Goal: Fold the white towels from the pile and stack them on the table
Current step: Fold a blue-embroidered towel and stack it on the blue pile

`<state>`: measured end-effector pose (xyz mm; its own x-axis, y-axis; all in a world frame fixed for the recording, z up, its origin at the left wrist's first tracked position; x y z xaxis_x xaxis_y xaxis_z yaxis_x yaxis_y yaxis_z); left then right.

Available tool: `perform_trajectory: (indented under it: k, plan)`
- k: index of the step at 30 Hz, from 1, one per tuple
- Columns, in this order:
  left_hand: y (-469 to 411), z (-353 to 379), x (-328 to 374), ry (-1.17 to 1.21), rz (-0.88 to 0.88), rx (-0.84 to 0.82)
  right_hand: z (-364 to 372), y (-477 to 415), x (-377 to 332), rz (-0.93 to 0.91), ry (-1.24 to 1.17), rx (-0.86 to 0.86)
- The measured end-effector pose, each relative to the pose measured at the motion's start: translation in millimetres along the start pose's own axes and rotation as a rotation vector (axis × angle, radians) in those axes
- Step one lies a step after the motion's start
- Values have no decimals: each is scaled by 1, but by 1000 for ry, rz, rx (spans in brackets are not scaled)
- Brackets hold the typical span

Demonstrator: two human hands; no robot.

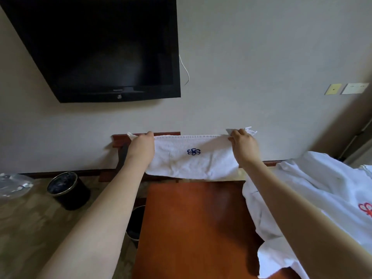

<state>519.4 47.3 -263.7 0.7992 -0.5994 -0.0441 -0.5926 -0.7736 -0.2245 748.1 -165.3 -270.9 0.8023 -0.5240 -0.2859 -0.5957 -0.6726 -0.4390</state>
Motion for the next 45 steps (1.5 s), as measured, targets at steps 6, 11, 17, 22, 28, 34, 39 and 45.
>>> perform_trajectory:
  k: [6, 11, 17, 22, 28, 34, 39, 45]
  plan:
    - [60, 29, 4, -113, 8, -98, 21, 58, 11, 22, 64, -104]
    - [117, 51, 1, -65, -12, -214, 24, 113, 16, 24, 117, -198]
    - [185, 71, 5, -101, 47, -255, 27, 179, 23, 32, 114, -262]
    - [220, 86, 6, -244, 109, -338, 32, 221, 26, 71, 127, -305]
    - [275, 110, 5, -264, 129, -428, 35, 279, 31, 89, 152, -421]
    - [315, 121, -4, -60, 49, -441, 34, 319, 29, -9, 167, -534]
    - [308, 119, -8, 12, 66, -375, 35, 315, 32, -17, 158, -482]
    - [269, 117, -5, 73, 29, -296, 47, 285, 43, 46, 143, -457]
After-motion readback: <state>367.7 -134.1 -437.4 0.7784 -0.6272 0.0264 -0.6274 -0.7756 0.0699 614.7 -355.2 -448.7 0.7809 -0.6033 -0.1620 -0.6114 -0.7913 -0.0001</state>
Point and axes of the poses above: each hand's wrist, its own y-axis away from the middle knuckle, its own z-axis out of the palm, x = y × z, the point moved 1 cm from there along -y, towards the middle knuckle, and after that the axes turned 2 degrees about -x, right-handed, at the moved point
